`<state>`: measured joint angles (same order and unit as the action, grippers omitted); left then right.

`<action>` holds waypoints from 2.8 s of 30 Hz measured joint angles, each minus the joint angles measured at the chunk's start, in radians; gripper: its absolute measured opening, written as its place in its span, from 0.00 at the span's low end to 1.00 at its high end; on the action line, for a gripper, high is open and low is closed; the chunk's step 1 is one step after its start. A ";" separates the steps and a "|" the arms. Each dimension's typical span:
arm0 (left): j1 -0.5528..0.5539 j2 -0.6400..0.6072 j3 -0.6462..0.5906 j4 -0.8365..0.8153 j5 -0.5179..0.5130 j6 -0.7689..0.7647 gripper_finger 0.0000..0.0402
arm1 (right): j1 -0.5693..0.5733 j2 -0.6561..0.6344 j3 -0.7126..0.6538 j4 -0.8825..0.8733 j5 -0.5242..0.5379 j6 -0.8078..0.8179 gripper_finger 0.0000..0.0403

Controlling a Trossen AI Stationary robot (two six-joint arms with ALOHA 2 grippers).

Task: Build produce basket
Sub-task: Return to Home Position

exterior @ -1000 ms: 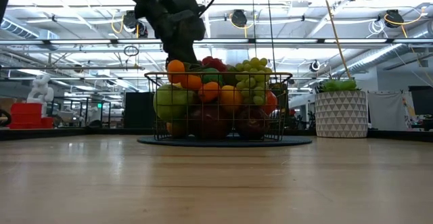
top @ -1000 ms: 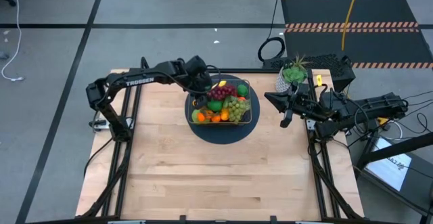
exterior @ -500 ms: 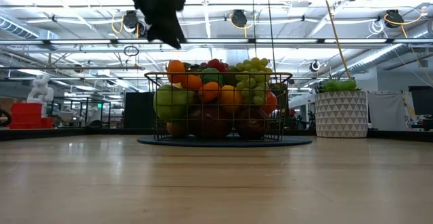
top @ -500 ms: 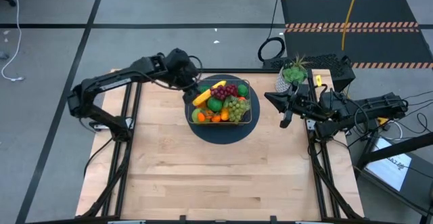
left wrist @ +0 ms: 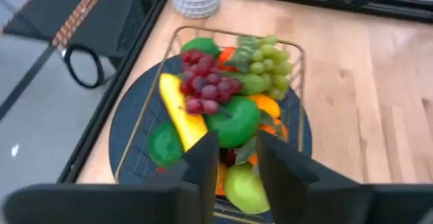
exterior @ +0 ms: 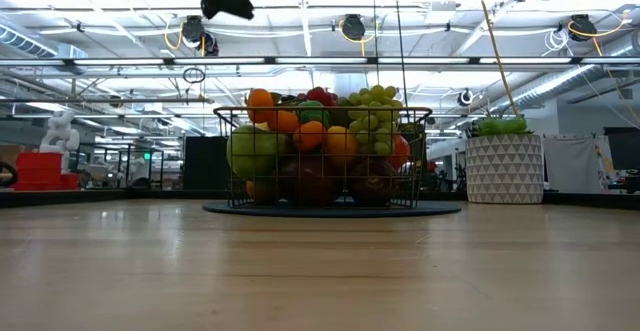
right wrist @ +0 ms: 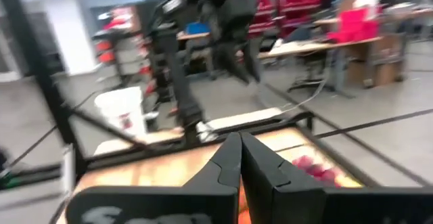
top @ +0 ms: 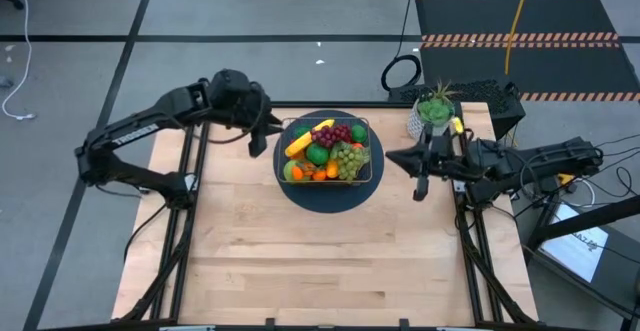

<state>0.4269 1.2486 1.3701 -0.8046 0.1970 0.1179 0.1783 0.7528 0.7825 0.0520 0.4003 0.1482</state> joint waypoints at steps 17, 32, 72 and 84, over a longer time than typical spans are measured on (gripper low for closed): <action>-0.172 -0.259 -0.308 0.206 -0.019 -0.095 0.03 | -0.002 -0.061 -0.232 0.004 -0.153 0.023 0.00; -0.323 -0.313 -0.542 0.457 -0.074 -0.135 0.01 | -0.003 -0.178 -0.561 0.258 -0.255 -0.011 0.00; -0.569 -0.585 -0.947 0.835 -0.407 -0.213 0.01 | -0.108 -0.668 -0.751 0.175 -0.431 -0.166 0.00; -0.569 -0.585 -0.947 0.832 -0.427 -0.178 0.01 | -0.219 -0.750 -0.752 0.092 -0.487 -0.200 0.00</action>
<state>-0.1421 0.6640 0.4232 0.0273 -0.2299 -0.0601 -0.0410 0.0024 0.0307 0.1436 -0.0862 -0.0516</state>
